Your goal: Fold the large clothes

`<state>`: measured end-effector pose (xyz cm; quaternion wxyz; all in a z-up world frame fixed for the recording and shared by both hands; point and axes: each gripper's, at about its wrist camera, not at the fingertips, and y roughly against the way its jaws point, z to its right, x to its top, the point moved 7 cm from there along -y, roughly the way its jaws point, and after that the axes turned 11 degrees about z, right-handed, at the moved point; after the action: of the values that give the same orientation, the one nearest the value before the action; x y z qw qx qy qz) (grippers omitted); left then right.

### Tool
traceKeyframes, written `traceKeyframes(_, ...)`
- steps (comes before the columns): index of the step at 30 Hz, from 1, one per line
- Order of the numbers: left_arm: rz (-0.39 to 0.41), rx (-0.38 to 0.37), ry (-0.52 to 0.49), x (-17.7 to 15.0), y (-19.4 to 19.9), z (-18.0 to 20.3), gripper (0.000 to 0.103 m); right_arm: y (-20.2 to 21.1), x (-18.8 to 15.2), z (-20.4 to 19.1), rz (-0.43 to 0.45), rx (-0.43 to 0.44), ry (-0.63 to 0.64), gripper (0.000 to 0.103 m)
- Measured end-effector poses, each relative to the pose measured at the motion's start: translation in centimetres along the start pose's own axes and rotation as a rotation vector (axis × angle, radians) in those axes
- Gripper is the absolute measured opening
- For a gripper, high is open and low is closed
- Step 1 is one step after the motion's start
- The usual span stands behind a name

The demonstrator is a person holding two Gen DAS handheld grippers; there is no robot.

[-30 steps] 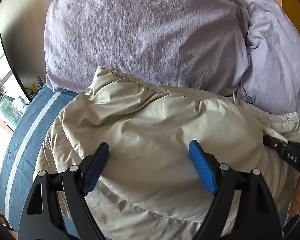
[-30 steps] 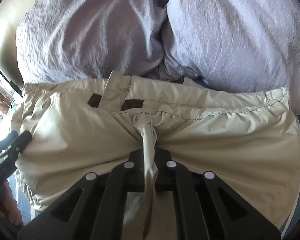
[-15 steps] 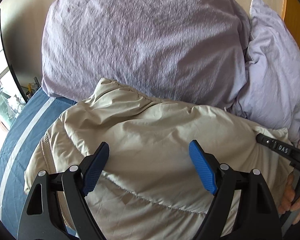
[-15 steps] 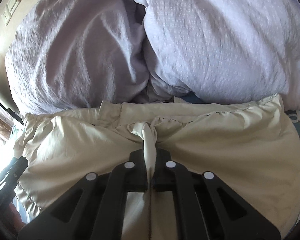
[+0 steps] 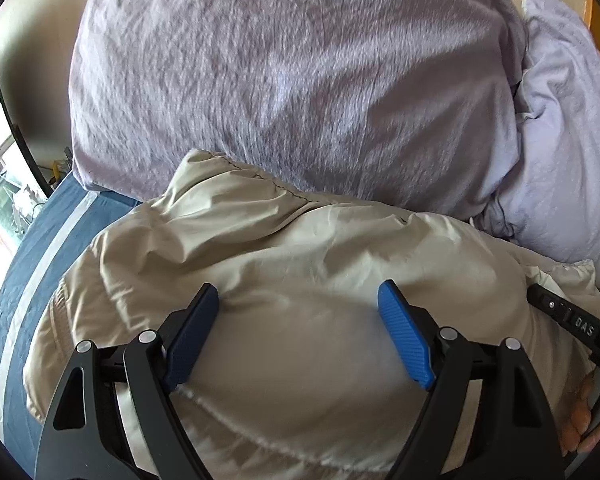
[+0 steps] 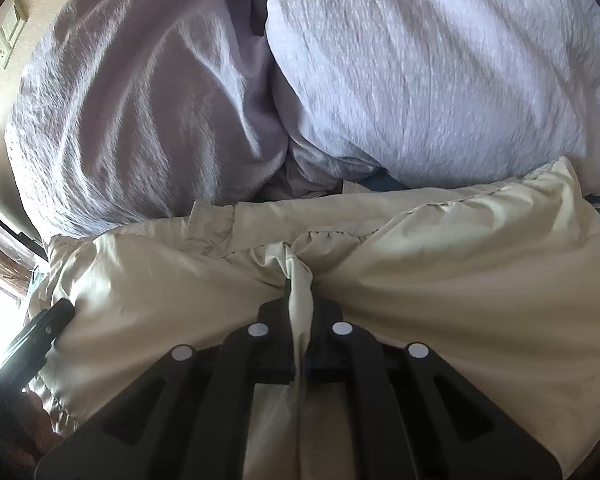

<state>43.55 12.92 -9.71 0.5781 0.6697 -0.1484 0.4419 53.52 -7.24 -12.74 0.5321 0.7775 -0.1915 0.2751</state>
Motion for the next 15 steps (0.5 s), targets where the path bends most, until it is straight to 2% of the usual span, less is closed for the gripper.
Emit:
traceKeyframes(10,-0.036,0.025,-0.024,0.0,-2.9,0.3,0.083,-1.6,-0.3,0.1,-0.019,-0.004,-0.012,0.006)
traceKeyframes(15,-0.055,0.058,-0.043,-0.3,-4.3,-0.1,0.085,-1.7,-0.2,0.1,-0.012,0.006,-0.021,0.013)
